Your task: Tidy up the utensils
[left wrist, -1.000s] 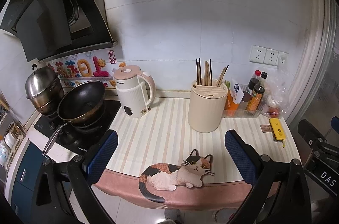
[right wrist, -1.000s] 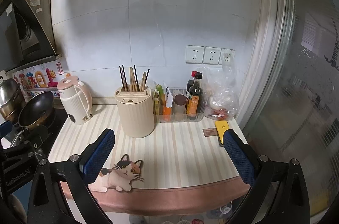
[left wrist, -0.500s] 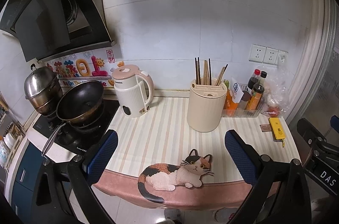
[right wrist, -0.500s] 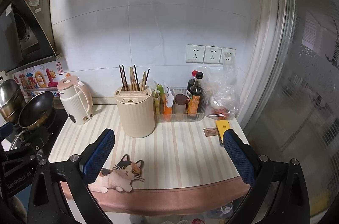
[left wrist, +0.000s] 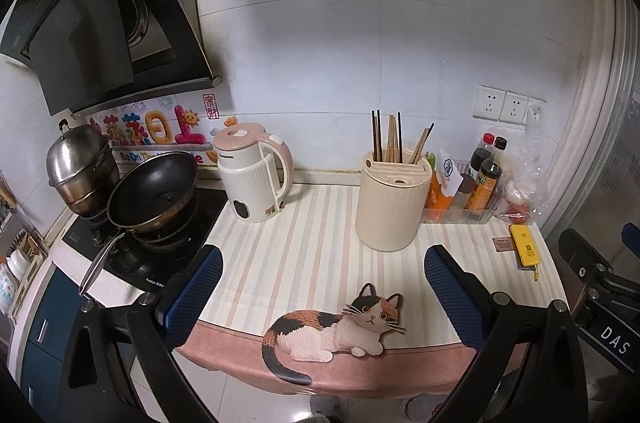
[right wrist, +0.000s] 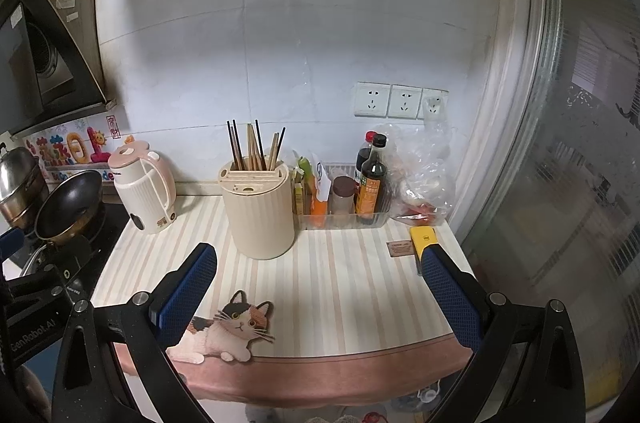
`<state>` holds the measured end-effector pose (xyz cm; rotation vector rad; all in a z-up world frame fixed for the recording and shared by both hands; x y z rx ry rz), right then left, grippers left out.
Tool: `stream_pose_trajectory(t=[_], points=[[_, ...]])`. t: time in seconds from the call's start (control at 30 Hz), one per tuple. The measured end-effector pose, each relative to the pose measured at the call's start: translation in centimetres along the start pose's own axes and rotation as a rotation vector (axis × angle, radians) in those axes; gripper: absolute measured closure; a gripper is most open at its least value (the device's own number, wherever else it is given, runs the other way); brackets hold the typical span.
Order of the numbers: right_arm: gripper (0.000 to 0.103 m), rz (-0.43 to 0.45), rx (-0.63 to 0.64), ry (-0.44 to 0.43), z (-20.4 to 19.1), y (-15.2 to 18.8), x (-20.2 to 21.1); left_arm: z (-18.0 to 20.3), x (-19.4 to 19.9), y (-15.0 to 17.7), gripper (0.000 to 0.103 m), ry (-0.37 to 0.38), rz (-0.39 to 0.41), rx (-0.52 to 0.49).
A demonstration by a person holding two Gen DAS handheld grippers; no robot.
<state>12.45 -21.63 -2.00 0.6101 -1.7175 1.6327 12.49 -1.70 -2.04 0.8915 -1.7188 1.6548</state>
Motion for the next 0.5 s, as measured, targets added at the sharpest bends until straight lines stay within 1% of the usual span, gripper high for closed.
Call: stream_pose_trajectory(t=[0.5], points=[[0.0,-0.001,-0.001,-0.001,-0.07,-0.03,-0.2,-0.46,-0.33,-0.35,0.0,0.002,0.003,0.016]])
Point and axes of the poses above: each gripper's, at about its wrist camera, not at the fingertips, and x roughly against the way its jaws point, z to its right, y to its underside, the point moved 10 cm from there along -x, roughly the way its jaws point, and after that the axes turned 12 degrees about -z, right-handed, at the moved point
